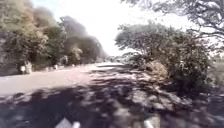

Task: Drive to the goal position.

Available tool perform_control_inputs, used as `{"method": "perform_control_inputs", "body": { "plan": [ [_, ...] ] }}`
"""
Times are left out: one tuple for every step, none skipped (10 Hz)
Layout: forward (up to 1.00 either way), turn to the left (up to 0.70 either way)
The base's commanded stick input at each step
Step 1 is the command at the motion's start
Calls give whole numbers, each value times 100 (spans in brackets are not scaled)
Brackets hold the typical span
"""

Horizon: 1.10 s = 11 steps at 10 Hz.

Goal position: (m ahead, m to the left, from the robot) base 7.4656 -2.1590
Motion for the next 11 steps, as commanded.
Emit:
{"method": "perform_control_inputs", "body": {
  "plan": [
    [50,0],
    [50,0],
    [50,0],
    [50,0],
    [50,0],
    [50,0],
    [50,0],
    [50,0],
    [50,0],
    [50,0],
    [50,0]
  ]
}}
